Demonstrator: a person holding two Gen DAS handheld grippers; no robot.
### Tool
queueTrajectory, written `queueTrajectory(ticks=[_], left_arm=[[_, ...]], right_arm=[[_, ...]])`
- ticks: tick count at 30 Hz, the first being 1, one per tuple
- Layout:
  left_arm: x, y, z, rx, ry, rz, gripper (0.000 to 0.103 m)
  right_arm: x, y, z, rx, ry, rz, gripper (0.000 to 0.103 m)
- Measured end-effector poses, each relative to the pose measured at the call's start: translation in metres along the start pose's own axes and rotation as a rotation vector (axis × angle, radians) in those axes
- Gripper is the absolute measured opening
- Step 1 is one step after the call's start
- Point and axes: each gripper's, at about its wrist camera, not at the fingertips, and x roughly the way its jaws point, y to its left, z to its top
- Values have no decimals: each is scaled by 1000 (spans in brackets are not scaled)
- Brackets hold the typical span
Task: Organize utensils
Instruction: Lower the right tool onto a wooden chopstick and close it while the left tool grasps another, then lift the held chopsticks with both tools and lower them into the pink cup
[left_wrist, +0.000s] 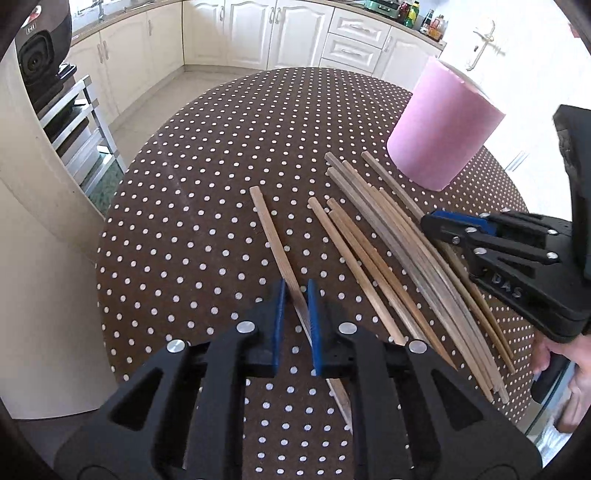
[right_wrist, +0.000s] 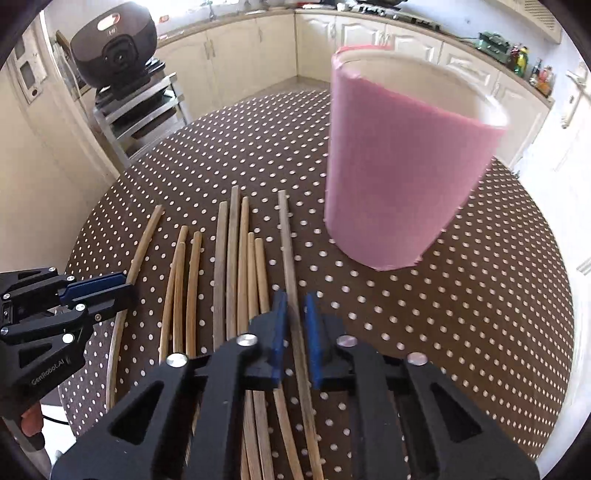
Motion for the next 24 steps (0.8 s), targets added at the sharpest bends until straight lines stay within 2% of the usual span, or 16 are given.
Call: queueTrajectory(ticks=[6,13,18,24], left_arm=[[1,2,6,-3,-5,-25,7],[-21,-2,10,1,-50,-56,7],[-53,-12,13,12,-126,-87,7],[-103,-30,19,48,-257,-146,7]], right_arm=[[-3,-2,1,16,-12,12,4],[-51,-12,-8,45,-116,56,5],[-96,-7,-12,36,-224,104,4],[-147,-3,-11,23,-377,140,4]])
